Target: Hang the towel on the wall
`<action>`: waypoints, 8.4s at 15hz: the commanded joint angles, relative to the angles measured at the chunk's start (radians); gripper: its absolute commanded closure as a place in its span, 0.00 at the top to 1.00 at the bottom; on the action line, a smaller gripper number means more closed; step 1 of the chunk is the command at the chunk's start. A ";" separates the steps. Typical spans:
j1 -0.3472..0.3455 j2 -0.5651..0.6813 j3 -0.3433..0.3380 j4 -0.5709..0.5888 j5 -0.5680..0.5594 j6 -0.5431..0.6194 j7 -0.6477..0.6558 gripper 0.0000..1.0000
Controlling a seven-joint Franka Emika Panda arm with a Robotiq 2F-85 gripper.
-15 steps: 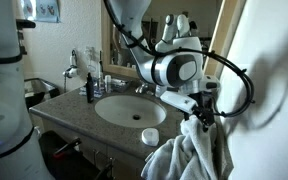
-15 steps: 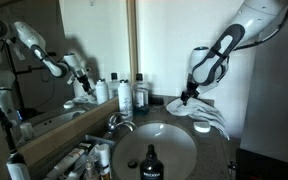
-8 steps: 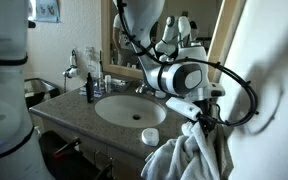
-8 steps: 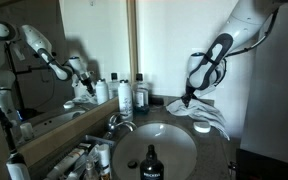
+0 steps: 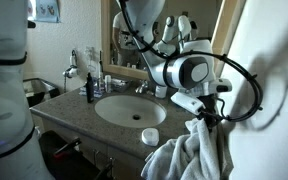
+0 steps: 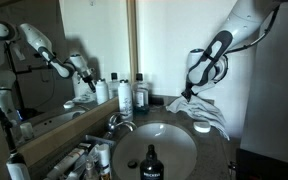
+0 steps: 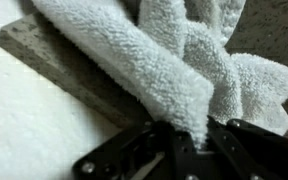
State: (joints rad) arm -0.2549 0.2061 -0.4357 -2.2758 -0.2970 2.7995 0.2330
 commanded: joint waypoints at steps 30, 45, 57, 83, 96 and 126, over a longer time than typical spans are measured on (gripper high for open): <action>-0.099 -0.499 0.345 0.753 -1.096 -0.384 0.942 0.07; -0.058 -0.167 0.159 1.033 -1.035 -0.223 0.935 0.07; -0.051 -0.239 0.160 0.910 -0.888 -0.244 0.794 0.07; -0.056 -0.284 0.111 0.815 -0.523 -0.277 0.406 1.00; -0.036 -0.324 0.123 0.811 -0.340 -0.307 0.304 1.00; -0.002 -0.414 0.248 0.866 -0.424 -0.490 0.313 1.00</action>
State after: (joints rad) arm -0.2606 -0.1973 -0.1992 -1.4245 -0.7081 2.3390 0.5690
